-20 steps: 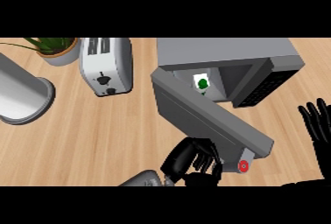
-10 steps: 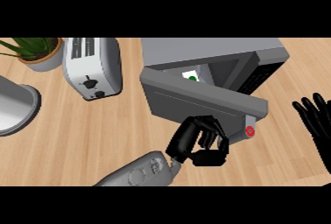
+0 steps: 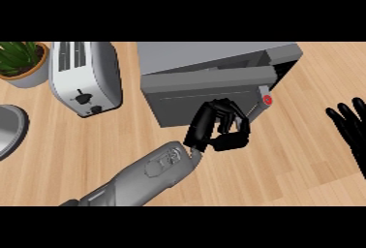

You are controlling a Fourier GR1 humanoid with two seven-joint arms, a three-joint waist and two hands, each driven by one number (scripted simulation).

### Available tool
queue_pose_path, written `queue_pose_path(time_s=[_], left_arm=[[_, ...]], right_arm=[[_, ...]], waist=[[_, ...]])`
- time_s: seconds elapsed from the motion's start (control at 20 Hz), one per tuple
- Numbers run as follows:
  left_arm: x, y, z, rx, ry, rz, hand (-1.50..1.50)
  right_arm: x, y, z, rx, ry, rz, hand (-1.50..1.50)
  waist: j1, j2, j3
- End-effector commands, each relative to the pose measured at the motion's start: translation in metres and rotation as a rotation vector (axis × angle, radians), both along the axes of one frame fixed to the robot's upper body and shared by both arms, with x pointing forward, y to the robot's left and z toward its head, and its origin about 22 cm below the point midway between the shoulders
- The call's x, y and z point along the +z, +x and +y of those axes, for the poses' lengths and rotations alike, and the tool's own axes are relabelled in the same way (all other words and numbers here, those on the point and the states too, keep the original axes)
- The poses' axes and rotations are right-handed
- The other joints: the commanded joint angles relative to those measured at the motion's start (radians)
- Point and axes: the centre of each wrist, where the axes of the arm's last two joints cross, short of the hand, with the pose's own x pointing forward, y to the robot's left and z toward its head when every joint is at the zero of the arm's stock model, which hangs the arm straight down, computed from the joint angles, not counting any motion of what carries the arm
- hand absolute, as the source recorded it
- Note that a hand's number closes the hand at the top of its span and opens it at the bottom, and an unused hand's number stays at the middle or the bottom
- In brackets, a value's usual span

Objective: Pick up the milk, place it into the microwave and close the microwave

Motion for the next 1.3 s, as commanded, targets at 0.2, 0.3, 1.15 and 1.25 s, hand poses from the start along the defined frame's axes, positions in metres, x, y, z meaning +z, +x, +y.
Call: queue_pose_path(time_s=[0.2,0.3,1.15,1.25], left_arm=[[0.033,0.032,0.003,0.124,-0.166,-0.026,1.5],[0.032,0.036,0.006,0.129,-0.187,-0.027,1.5],[0.024,0.046,0.012,0.161,-0.254,-0.048,1.5],[0.028,0.047,0.011,0.157,-0.26,-0.064,1.5]], right_arm=[[0.011,0.002,-0.001,0.061,0.012,0.011,-1.5],[0.015,0.002,-0.001,0.062,0.016,0.001,-1.5],[0.043,0.009,-0.005,0.092,0.026,-0.045,-1.5],[0.048,0.01,-0.008,0.1,-0.001,-0.035,-1.5]], waist=[[-0.045,0.021,-0.003],[-0.049,0.023,-0.003],[-0.068,0.041,0.001],[-0.061,0.039,0.001]])
